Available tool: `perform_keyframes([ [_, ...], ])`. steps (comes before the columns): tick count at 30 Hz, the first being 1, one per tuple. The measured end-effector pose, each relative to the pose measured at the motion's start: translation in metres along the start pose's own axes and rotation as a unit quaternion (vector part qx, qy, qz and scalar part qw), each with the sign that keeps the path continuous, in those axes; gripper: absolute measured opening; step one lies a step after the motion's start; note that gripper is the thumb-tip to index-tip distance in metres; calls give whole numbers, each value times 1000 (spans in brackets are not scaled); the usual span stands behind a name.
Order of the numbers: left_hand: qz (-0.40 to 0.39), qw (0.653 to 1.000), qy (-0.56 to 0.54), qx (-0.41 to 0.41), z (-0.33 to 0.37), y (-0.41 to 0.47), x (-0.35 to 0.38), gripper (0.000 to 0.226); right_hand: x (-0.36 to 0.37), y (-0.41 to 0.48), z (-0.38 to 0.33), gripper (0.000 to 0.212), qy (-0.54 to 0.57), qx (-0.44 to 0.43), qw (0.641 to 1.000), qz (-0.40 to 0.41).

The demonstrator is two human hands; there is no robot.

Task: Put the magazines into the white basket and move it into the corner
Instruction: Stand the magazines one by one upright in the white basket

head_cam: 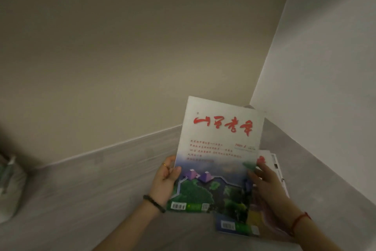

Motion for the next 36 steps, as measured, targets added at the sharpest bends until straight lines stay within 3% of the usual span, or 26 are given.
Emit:
perform_keyframes([
  [2, 41, 999, -10, 13, 22, -14, -42, 28, 35, -6, -37, 16, -49, -69, 996, -24],
  [4, 82, 996, -15, 24, 46, -31, -89, 28, 80, -18, -73, 19, -75, -121, 989, -47],
  [10, 238, 968, 39, 72, 129, -100, -256, 24, 258, -64, -143, 19, -23, -164, 973, -161],
  [16, 374, 913, 134, 90, 204, -167, -415, 27, 418, -110, -210, 36, 7, -203, 960, -191],
  [20, 433, 889, 121, 83, 238, -191, -496, 29, 491, -127, -250, 26, 14, -231, 959, -165],
  [23, 466, 876, 96, 80, 250, -197, -540, 28, 533, -132, -264, 7, 6, -239, 960, -143],
  [29, 491, 866, 87, 39, 228, -187, -591, 28, 582, -123, -246, 6, -27, -188, 976, -104],
  [36, 512, 849, 128, -33, 180, -186, -615, 13, 609, -116, -195, 14, -103, -125, 978, -131],
])
Point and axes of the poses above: each hand's wrist, its own y-axis towards the middle knuckle, its own x-axis out of the palm, z = x × y, the point moved 10 cm from there along y, towards the middle knuckle, and after that the axes turned 4 degrees about -y, right-handed, at the moved point
